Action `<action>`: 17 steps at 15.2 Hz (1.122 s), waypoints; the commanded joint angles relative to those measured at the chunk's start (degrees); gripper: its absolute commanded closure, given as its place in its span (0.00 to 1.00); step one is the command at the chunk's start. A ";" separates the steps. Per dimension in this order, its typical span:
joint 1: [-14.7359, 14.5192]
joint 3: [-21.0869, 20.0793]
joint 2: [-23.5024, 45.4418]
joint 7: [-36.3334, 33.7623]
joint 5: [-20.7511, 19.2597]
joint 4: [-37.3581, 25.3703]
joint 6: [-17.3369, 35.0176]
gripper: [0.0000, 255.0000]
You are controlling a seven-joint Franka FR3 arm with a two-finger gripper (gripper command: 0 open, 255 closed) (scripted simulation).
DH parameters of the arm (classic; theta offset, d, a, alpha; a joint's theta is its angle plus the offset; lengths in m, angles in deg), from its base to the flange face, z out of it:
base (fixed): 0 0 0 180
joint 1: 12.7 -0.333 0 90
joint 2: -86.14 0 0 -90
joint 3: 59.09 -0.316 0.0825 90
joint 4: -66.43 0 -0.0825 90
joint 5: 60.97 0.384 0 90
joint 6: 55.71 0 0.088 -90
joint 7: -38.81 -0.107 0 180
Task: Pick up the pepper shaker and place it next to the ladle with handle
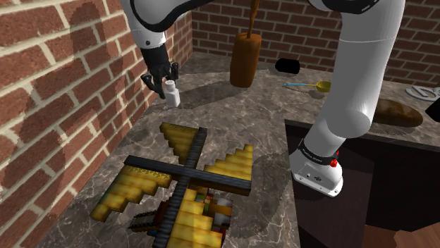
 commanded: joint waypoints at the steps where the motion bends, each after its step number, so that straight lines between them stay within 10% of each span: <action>1: -0.01 -0.09 -0.50 0.02 0.20 -0.94 -1.43 1.00; 14: -0.18 -0.37 -1.71 0.16 0.71 -8.80 -10.41 1.00; 17: 2.70 0.61 -7.52 3.90 2.28 -1.32 -8.42 1.00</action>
